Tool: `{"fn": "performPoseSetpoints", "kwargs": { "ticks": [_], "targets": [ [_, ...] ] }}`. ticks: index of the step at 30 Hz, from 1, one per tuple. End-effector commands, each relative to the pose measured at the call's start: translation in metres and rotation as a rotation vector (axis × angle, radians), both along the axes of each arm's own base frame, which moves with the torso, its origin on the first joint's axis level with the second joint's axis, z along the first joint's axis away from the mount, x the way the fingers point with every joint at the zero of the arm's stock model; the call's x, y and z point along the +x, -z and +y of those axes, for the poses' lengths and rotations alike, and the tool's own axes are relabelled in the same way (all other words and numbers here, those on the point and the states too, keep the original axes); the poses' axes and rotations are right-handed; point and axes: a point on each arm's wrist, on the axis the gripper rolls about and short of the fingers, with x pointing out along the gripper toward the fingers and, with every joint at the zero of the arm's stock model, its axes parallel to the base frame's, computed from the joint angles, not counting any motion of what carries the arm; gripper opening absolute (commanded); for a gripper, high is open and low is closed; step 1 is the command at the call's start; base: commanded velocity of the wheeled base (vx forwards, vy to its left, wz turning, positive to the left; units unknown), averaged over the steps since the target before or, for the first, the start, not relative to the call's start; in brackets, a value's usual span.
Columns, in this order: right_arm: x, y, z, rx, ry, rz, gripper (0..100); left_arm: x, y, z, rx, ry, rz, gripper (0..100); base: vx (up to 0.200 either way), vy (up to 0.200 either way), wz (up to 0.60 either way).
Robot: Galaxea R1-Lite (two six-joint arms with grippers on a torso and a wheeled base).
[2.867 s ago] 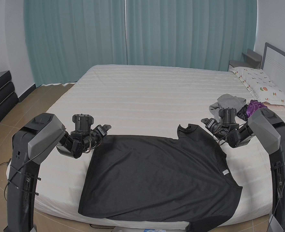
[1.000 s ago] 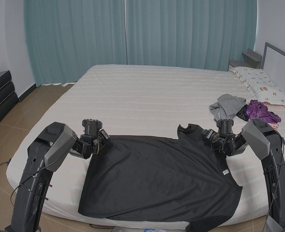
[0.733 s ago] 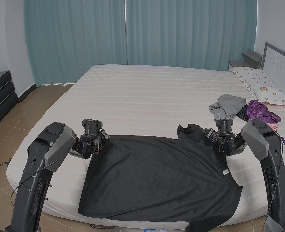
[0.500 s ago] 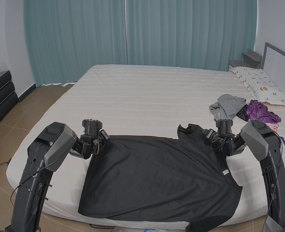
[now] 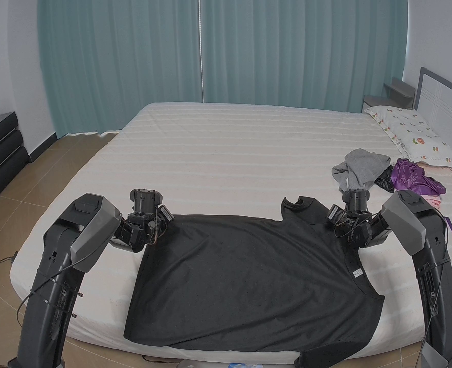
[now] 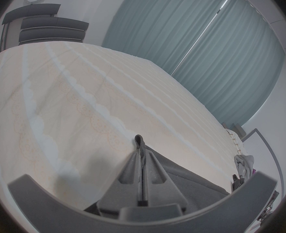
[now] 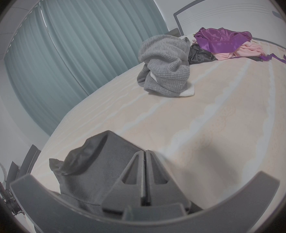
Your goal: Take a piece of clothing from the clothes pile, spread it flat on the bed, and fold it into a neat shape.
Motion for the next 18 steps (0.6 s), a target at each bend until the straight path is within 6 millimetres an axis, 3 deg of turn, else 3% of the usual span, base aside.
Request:
{"fn": "performPoseSetpoints", "kwargs": {
  "ticks": [1,18],
  "targets": [
    [0.002,-0.010,-0.002,0.003,0.013,-0.028,0,0.001,-0.003,0.000,0.008,-0.018,-0.012,0,0.000,0.000,0.00],
    [0.014,-0.041,-0.022,0.003,0.063,-0.164,0,0.006,-0.010,0.005,0.014,-0.078,-0.094,0,0.000,0.000,0.00]
  ]
}}
